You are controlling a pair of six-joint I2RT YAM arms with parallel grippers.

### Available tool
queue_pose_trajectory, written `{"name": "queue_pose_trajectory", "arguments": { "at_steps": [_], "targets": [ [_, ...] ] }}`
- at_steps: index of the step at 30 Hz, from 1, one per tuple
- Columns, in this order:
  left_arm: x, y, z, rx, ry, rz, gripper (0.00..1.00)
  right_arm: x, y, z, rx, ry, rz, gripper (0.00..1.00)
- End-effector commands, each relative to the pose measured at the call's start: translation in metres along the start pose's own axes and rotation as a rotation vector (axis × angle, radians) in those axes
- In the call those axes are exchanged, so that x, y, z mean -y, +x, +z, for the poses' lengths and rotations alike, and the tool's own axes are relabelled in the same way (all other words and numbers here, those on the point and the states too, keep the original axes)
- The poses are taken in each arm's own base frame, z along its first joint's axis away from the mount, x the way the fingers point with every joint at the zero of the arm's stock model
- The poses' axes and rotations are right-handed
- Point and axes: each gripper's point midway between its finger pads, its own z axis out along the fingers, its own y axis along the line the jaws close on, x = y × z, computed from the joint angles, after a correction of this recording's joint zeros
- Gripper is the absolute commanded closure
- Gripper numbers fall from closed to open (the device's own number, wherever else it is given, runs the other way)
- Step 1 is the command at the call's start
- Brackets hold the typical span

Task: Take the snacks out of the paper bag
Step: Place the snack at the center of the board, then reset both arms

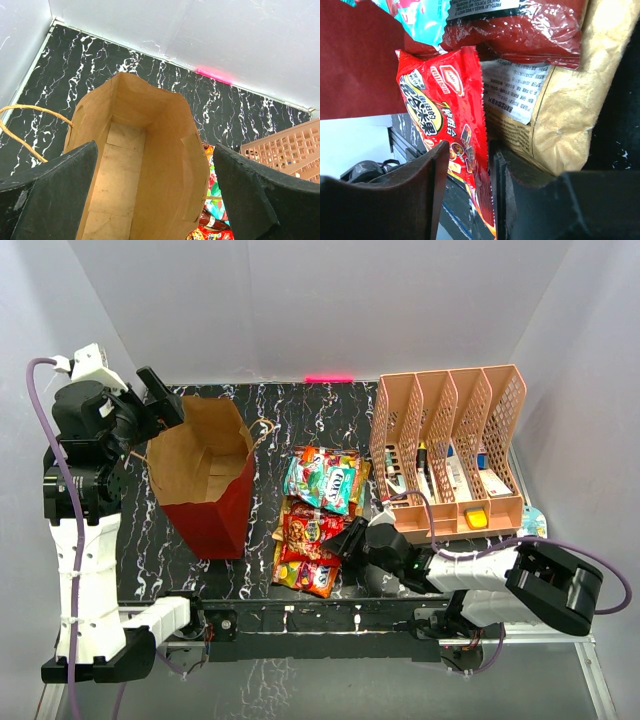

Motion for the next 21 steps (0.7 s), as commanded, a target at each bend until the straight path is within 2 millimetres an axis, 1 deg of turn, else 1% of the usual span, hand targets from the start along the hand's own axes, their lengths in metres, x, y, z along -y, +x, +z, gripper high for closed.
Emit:
{"name": "queue_pose_trajectory", "arguments": {
  "at_steps": [1,2,3,5,6,7,10,11,12,13,14,16,19,20,21],
  "targets": [
    [0.009,-0.012,-0.008,0.04,0.044,0.022,0.02,-0.022,-0.011,-0.004,0.028,-0.05,-0.053,0.54],
    [0.009,-0.012,-0.008,0.039,0.046,0.023,0.02,-0.022,-0.01,-0.005,0.021,-0.046,-0.079,0.49],
    [0.011,-0.012,-0.008,0.038,0.056,0.028,0.02,-0.026,-0.011,-0.009,0.018,-0.053,-0.099,0.43],
    [0.017,-0.011,-0.008,0.031,0.092,0.043,0.02,-0.026,-0.01,-0.015,-0.002,-0.054,-0.168,0.33],
    [0.022,-0.011,-0.007,0.027,0.119,0.049,0.02,-0.041,-0.014,-0.019,0.002,-0.08,-0.201,0.3],
    [0.03,-0.011,-0.007,0.023,0.161,0.061,0.02,-0.045,-0.017,-0.022,0.004,-0.074,-0.241,0.26],
    [0.057,-0.013,-0.007,0.009,0.292,0.092,0.02,-0.043,-0.035,-0.033,0.028,0.04,-0.387,0.05],
    [0.067,-0.013,-0.009,0.002,0.346,0.101,0.02,-0.044,-0.043,-0.038,0.037,0.078,-0.456,0.02],
    [0.076,-0.013,-0.011,-0.002,0.392,0.112,0.02,-0.045,-0.054,-0.043,0.052,0.128,-0.536,0.02],
    [0.084,-0.014,-0.012,-0.001,0.437,0.121,0.02,-0.04,-0.064,-0.05,0.056,0.196,-0.615,0.02],
    [0.093,-0.014,-0.013,-0.006,0.488,0.129,0.02,-0.045,-0.08,-0.056,0.092,0.246,-0.697,0.02],
    [0.112,-0.013,-0.015,-0.02,0.583,0.135,0.02,-0.055,-0.114,-0.072,0.184,0.356,-0.808,0.02],
    [0.154,-0.001,-0.018,-0.083,0.74,0.184,0.02,-0.082,-0.164,-0.099,0.336,0.486,-0.913,0.02],
    [0.167,0.0,-0.023,-0.09,0.789,0.215,0.02,-0.094,-0.177,-0.107,0.369,0.503,-0.957,0.02],
    [0.177,-0.002,-0.028,-0.084,0.825,0.232,0.02,-0.11,-0.191,-0.115,0.411,0.505,-0.976,0.02]
  ]
}}
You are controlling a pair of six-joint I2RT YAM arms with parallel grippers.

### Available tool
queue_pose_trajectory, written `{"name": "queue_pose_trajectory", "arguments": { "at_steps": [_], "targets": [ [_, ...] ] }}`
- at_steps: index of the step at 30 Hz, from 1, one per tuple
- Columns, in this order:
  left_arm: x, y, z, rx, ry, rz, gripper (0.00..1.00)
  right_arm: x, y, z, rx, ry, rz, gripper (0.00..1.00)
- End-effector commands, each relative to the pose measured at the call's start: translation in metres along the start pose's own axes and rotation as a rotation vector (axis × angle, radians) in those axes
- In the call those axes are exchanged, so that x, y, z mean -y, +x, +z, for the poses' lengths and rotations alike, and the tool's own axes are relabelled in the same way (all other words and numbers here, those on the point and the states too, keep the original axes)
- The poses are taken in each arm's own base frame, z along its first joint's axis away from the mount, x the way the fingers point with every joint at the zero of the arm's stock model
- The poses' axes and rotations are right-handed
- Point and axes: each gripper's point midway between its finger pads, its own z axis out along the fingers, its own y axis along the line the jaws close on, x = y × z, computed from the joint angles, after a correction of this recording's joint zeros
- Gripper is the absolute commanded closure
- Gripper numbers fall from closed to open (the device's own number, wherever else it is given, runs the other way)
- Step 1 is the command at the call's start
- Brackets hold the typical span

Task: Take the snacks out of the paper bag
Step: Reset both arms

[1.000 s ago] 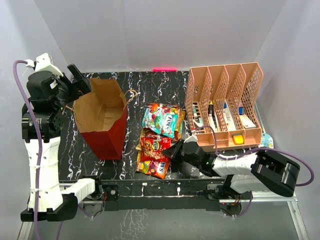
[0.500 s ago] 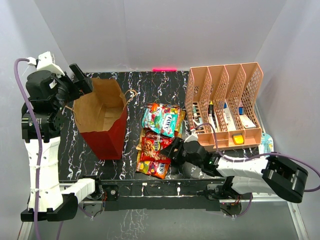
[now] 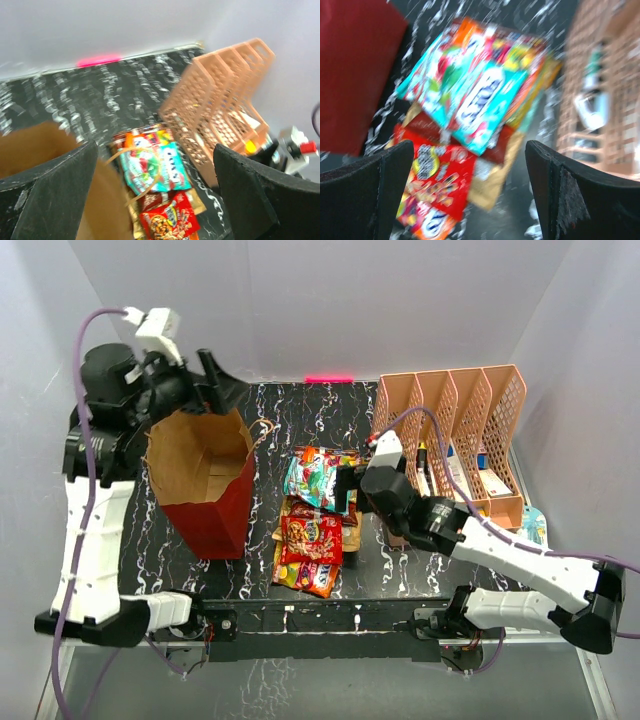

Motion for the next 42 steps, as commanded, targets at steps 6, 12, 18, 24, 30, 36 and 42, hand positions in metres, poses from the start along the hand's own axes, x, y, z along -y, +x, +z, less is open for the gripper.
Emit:
{"name": "queue_pose_trajectory", "arguments": {
  "at_steps": [6,12,18,24,30,36,42],
  "targets": [
    [0.078,-0.063,-0.017,0.225,0.259,0.122,0.02,0.056,-0.178,-0.061,0.293,0.299,-0.216,0.02],
    [0.066,-0.101,-0.061,0.51,0.133,0.091,0.02,0.06,-0.293,-0.145,0.54,0.323,-0.159,0.02],
    [0.056,-0.113,-0.102,0.618,0.028,0.118,0.02,0.043,-0.346,-0.229,0.751,0.125,-0.136,0.02],
    [0.035,-0.109,-0.119,0.67,-0.091,0.105,0.02,0.051,-0.351,-0.259,0.828,0.098,-0.079,0.02],
    [0.033,-0.107,-0.116,0.627,-0.109,0.135,0.02,0.053,-0.347,-0.258,0.837,0.097,-0.054,0.02],
    [0.031,-0.107,-0.116,0.621,-0.124,0.168,0.01,0.061,-0.344,-0.251,0.836,0.138,-0.003,0.02],
    [0.029,-0.104,-0.111,0.608,-0.122,0.176,0.02,0.056,-0.335,-0.235,0.782,0.138,-0.059,0.02]
  ]
}}
